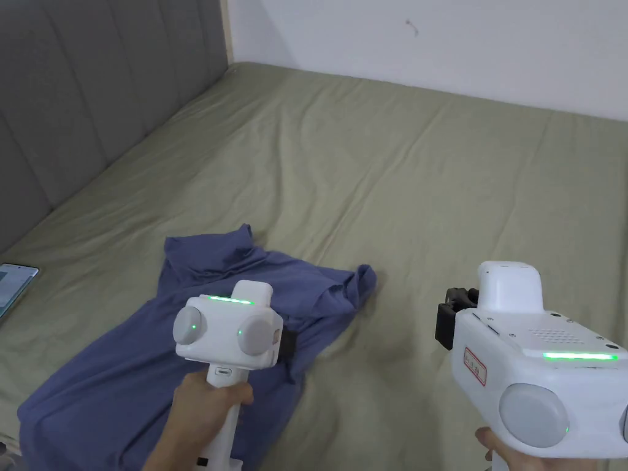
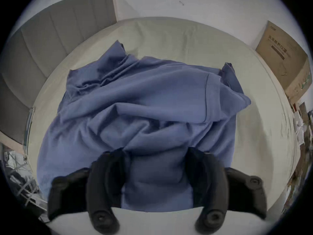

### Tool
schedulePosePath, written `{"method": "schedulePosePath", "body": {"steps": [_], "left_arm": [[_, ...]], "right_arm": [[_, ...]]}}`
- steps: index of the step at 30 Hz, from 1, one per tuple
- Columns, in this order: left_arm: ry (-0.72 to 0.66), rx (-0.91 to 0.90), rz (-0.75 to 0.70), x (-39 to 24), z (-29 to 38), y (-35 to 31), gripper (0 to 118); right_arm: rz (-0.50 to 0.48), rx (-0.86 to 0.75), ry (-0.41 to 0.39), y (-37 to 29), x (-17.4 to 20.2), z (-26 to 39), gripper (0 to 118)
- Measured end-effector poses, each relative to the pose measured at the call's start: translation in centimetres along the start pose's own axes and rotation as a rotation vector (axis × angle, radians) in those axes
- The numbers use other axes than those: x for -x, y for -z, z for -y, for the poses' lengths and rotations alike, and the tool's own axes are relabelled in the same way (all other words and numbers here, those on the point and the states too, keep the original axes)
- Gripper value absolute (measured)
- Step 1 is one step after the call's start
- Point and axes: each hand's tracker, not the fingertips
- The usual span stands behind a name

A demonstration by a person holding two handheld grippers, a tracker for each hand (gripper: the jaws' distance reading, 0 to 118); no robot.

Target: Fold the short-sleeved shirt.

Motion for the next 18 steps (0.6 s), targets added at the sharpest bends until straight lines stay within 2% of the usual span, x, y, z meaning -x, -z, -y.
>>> {"method": "schedulePosePath", "body": {"steps": [1, 3, 5, 6, 11, 15, 17, 18], "left_arm": [[-0.057, -0.012, 0.001, 0.7, -0.2, -0.4, 8], [-0.134, -0.022, -0.059, 1.9, -0.4, -0.6, 8], [-0.201, 0.018, 0.059, 3.4, -0.6, -0.5, 8], [-0.217, 0.004, 0.052, 3.6, -0.7, -0.8, 8], [-0.228, -0.009, 0.067, 3.6, -2.0, -2.0, 8], [-0.294, -0.102, 0.226, 3.1, -4.7, -5.9, 8], [-0.287, -0.132, 0.287, 0.9, -6.6, -8.4, 8], [-0.226, -0.151, 0.295, -0.9, -7.7, -9.7, 8]], "right_arm": [[-0.002, 0.002, 0.009, 0.0, -0.1, 0.0, 0], [-0.004, 0.003, 0.019, -0.2, -0.2, 0.1, 0], [-0.004, 0.002, 0.02, -0.5, -0.5, 0.1, 0], [-0.003, 0.0, 0.02, -0.7, -0.6, 0.1, 0], [0.013, -0.014, 0.051, -1.7, -1.9, 0.0, 0], [0.038, -0.038, 0.093, -2.9, -3.8, -0.3, 0], [0.057, -0.055, 0.109, -3.8, -5.0, -0.5, 0], [0.076, -0.066, 0.12, -4.4, -5.7, -0.6, 0]]}}
